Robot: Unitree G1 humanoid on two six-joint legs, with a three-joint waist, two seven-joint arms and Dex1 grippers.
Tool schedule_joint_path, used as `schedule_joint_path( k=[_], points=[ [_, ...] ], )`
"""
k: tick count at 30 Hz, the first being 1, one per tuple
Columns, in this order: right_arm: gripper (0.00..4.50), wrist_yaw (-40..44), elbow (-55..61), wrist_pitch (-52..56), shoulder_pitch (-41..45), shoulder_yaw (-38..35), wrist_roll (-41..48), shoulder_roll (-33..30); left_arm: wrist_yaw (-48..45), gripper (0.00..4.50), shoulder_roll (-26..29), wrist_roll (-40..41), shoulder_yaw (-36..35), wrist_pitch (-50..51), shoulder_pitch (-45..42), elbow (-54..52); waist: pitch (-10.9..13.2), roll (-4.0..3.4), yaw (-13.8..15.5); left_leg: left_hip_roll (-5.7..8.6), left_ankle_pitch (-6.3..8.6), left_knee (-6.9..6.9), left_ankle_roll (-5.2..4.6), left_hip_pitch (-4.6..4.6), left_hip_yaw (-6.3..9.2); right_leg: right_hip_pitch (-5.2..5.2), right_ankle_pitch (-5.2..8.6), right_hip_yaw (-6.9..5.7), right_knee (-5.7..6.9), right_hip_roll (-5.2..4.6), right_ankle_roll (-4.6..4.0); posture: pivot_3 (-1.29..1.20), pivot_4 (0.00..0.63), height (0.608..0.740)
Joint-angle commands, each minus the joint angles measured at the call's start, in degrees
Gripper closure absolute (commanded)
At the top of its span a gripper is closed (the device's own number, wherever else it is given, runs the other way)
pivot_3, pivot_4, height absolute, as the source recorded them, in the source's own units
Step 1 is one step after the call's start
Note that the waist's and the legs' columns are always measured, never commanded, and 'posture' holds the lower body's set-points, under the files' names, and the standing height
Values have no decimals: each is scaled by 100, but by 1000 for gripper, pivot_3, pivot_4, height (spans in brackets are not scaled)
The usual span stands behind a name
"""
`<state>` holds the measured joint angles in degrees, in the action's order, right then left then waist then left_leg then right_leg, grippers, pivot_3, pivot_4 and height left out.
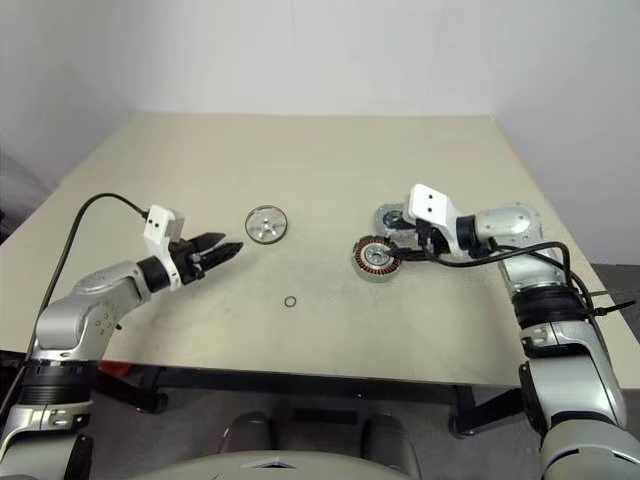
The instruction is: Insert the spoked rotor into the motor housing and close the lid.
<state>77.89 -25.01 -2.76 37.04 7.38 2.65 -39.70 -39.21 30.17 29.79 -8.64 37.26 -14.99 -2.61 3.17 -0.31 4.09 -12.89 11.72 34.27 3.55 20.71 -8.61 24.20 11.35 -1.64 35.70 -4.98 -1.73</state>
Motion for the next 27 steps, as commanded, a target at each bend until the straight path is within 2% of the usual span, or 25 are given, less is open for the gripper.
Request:
schedule_joint_path(
  k=[1, 10, 21, 27],
  points=[
    [1696, 472, 371, -54, 231, 112, 170, -170, -22, 1411, 3, -54, 4, -124, -153, -5, 0, 0, -5, 0, 0, 0, 0, 0, 0, 0, 0, 0, 0, 0, 0, 0, 0, 740],
    [1696, 1411, 89, -421, 301, 751, 128, -143, 22, 1411, -68, -122, -19, -220, -136, 27, 0, 1, -2, 1, 0, 0, -1, 2, 0, 0, 0, 0, 0, -1, 0, 0, 0, 740],
    [1696, 1442, -1757, -1497, 1091, 1299, -382, 98, 203, 1411, -144, -122, -63, -245, 88, -190, -1, 1, -12, -1, 0, 2, -1, 5, 1, 0, 0, -2, 1, 0, -1, 0, 0, 740],
    [1696, 1461, -2328, -2128, 1427, 1775, -445, -155, 291, 1411, -136, -107, -139, -276, 186, -243, -1, 1, -8, 0, 1, 4, -2, 10, 2, 1, 0, -6, -1, -1, -1, 0, 0, 740]
  ],
)
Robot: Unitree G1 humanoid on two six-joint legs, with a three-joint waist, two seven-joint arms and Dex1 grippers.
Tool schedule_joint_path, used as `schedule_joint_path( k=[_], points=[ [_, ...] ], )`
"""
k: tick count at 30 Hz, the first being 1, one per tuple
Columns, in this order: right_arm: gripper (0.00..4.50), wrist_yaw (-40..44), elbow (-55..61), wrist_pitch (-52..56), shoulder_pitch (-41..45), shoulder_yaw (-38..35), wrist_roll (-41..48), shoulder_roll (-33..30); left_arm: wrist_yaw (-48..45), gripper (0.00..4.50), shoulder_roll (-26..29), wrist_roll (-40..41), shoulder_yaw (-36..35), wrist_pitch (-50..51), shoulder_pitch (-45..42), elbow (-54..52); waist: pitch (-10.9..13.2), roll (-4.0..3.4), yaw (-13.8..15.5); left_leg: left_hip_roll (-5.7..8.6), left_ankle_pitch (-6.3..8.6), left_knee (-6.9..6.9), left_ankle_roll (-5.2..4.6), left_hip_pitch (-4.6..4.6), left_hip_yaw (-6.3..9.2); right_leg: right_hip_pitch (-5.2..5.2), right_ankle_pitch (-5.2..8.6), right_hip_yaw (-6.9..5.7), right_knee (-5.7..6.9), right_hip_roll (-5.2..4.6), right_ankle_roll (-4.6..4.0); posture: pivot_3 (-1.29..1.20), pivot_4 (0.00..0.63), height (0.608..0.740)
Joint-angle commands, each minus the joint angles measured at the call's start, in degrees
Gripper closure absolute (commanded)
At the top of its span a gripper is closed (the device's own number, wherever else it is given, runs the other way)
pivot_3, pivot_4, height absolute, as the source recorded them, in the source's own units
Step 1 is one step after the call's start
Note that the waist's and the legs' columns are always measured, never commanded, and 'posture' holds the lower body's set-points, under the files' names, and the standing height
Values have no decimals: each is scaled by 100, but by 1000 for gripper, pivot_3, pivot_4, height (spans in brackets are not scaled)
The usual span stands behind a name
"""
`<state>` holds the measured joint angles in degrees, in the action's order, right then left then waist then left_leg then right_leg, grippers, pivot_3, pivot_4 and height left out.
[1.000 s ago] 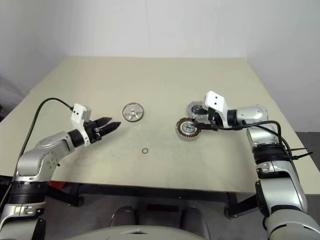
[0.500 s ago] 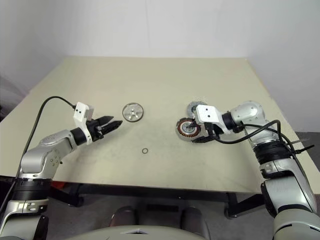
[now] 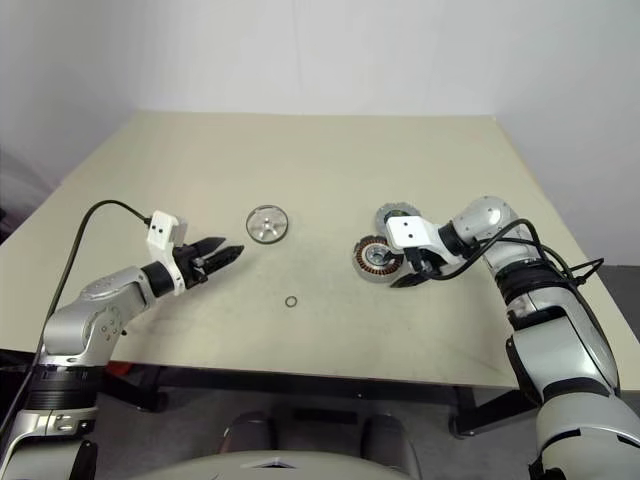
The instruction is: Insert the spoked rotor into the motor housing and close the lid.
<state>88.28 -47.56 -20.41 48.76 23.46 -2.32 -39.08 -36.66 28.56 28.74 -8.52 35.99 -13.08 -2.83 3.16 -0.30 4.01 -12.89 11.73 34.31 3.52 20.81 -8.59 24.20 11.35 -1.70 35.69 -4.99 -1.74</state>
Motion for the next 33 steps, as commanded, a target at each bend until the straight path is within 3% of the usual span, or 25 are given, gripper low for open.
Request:
schedule_joint_path(
  k=[1, 7, 28, 33],
  points=[
    [1696, 422, -103, -435, 285, 266, 85, -265, 49, 1411, 22, 0, -160, -156, 9, -223, 0, 0, 1, 0, 0, 0, 0, 0, 0, 0, 0, 0, 0, 0, 0, 0, 0, 740],
    [1696, 422, -394, -751, 487, 560, 108, -320, 94, 1411, -24, 0, -139, -197, 44, -216, 0, 0, -4, -1, 0, 1, 0, -1, 0, 0, 0, 0, 2, 1, 0, 0, 0, 740],
    [1696, 130, -738, -1750, 891, 473, -765, 2, 136, 1411, -55, -78, -86, -254, 55, -180, 0, 0, -7, -2, 2, 6, -3, 3, 0, 1, 0, 0, 3, 1, 0, 0, 0, 740],
    [3316, -59, -784, -1849, 862, 474, -922, 36, 125, 1411, -34, -102, -103, -263, 32, -142, -1, 2, -7, -3, 2, 7, -4, 3, 0, 0, 0, 0, 3, 1, 0, 0, 0, 740]
  ],
)
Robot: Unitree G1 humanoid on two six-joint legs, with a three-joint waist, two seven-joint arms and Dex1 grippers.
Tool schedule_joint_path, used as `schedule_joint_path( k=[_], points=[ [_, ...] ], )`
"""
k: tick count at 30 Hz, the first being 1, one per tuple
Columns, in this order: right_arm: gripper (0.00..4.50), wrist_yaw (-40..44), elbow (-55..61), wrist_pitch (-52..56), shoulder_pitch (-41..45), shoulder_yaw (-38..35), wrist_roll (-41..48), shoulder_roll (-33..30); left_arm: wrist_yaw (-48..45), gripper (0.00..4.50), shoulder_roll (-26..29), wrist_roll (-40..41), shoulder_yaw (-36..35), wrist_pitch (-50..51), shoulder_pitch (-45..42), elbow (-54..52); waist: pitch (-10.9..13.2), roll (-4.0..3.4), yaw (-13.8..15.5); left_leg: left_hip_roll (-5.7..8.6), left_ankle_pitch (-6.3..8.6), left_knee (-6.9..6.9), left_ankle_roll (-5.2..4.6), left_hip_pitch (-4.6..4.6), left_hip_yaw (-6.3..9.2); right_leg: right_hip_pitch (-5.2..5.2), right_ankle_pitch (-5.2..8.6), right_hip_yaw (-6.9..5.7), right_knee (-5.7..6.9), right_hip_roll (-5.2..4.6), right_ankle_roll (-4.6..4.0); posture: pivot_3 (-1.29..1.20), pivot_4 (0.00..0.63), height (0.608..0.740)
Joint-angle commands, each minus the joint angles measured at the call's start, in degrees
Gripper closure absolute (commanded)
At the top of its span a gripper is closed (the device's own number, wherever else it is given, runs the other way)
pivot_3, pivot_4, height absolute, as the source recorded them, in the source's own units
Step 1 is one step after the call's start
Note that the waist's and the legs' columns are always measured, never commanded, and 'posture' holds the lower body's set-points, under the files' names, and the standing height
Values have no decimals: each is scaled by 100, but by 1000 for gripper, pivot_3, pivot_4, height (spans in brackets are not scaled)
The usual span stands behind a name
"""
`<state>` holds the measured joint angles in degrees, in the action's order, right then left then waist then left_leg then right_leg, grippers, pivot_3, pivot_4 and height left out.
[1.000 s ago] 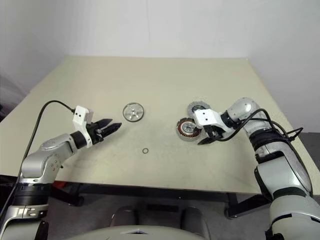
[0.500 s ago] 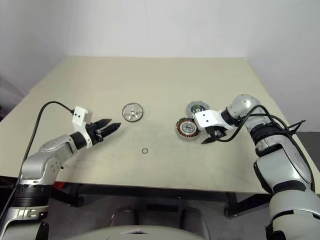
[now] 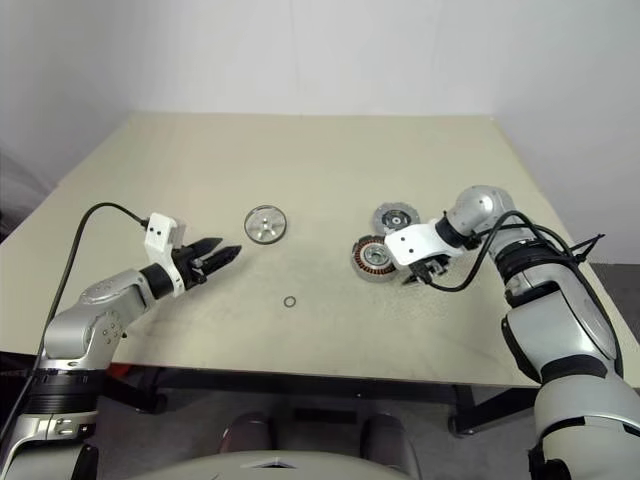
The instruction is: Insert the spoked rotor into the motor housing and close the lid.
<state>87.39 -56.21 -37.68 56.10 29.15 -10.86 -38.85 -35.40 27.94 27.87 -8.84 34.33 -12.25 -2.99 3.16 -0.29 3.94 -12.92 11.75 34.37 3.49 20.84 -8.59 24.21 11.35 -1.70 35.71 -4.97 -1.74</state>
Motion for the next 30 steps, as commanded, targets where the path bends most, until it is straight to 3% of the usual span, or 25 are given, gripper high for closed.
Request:
schedule_joint_path(
  k=[1, 3, 4, 18, 30],
  points=[
    [3569, 11, 75, -124, 130, -114, -80, 24, -4, 1411, 33, -20, -69, -100, -53, -119, 0, 1, 3, 0, 0, 0, 0, 0, 0, 0, 0, 0, 0, 0, 0, 0, 0, 740],
    [4338, -57, 81, -150, 125, -164, -94, 51, -13, 1411, 49, -31, -70, -102, -57, -107, 0, 1, 0, 0, 1, 1, -1, 2, 0, 0, 0, 0, 0, 0, 0, 0, 0, 740],
    [4478, -76, 83, -160, 123, -185, -100, 61, -16, 1411, 54, -35, -71, -102, -60, -103, 0, 1, -1, 0, 1, 2, -2, 1, 0, 0, 0, 0, 0, 0, 0, 0, 0, 740],
    [4478, -295, 84, -187, 262, -318, -218, 132, -3, 1411, 46, -81, -74, -141, -104, -54, -3, 6, -2, -1, 3, 20, -4, 7, 1, 3, -1, 2, 8, 0, -1, 0, 0, 740],
    [4478, -293, 557, 72, 282, -431, 20, 549, 9, 1411, 39, -126, -109, -155, -97, -29, -2, 5, -18, -6, 5, 21, -8, 15, 1, 10, -1, 0, 8, 3, -2, 0, 0, 740]
  ],
)
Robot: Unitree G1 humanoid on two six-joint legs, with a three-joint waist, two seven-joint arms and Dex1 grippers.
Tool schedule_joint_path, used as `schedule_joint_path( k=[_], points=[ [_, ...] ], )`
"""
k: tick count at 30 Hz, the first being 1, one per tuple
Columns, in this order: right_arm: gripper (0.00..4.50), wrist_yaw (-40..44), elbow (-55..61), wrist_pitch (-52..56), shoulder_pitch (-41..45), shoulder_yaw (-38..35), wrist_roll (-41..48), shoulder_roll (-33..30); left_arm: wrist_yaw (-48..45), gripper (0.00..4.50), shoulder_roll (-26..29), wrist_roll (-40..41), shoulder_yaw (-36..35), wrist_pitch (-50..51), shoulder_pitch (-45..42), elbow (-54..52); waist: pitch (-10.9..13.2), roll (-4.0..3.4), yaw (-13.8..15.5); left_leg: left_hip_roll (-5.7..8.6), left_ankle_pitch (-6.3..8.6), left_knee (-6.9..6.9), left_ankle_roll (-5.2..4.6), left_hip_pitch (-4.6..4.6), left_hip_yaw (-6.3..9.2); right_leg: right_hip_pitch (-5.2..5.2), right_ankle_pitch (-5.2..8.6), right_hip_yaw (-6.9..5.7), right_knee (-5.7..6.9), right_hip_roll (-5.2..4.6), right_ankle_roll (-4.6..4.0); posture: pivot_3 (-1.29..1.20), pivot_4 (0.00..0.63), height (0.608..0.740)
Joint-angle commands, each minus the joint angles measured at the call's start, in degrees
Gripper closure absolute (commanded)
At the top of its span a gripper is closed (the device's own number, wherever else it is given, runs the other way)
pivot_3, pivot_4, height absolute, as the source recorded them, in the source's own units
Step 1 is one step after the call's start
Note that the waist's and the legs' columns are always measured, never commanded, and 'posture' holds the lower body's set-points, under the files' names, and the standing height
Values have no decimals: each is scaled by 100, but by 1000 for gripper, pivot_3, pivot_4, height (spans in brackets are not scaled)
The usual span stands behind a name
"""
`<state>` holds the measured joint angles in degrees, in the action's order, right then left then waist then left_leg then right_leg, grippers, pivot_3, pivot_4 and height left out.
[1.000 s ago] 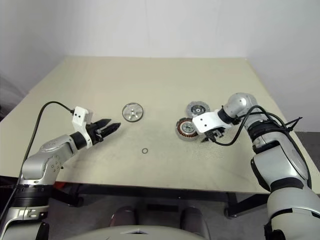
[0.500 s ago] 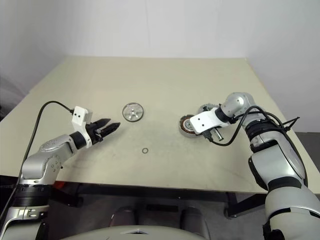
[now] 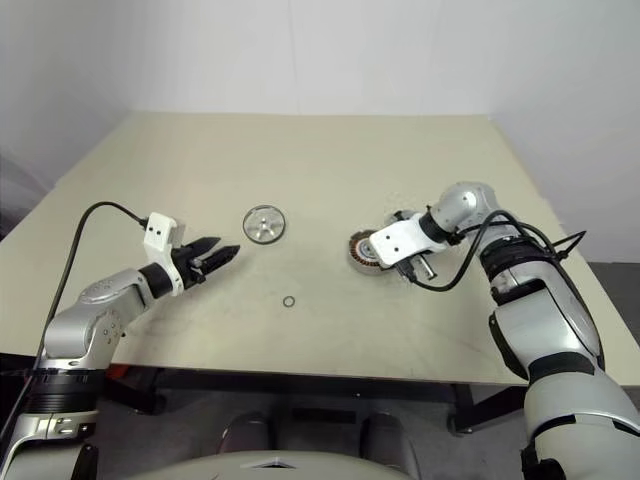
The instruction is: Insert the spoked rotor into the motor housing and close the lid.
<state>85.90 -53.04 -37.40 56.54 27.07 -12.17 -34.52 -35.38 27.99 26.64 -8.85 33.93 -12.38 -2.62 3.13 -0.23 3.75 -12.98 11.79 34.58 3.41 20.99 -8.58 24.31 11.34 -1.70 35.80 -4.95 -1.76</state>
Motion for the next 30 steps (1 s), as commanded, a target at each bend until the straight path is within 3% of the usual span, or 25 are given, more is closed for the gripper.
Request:
schedule_joint_path(
  k=[1, 30],
  points=[
    [4478, -196, 250, 71, 243, -214, 132, 178, 7, 1411, 41, -4, -115, -112, -83, -67, 0, 0, 0, 0, 0, 0, 0, 0, 0, 0, 0, 0, 0, 0, 0, 0, 0, 740],
    [4478, -1509, -117, 718, 400, -119, -420, 1583, 71, 1411, 16, 20, -66, -42, 7, -225, 1, -1, -125, 0, 0, 0, 1, -8, 5, 1, 0, -3, -1, 0, 0, 0, 0, 740]
  ],
)
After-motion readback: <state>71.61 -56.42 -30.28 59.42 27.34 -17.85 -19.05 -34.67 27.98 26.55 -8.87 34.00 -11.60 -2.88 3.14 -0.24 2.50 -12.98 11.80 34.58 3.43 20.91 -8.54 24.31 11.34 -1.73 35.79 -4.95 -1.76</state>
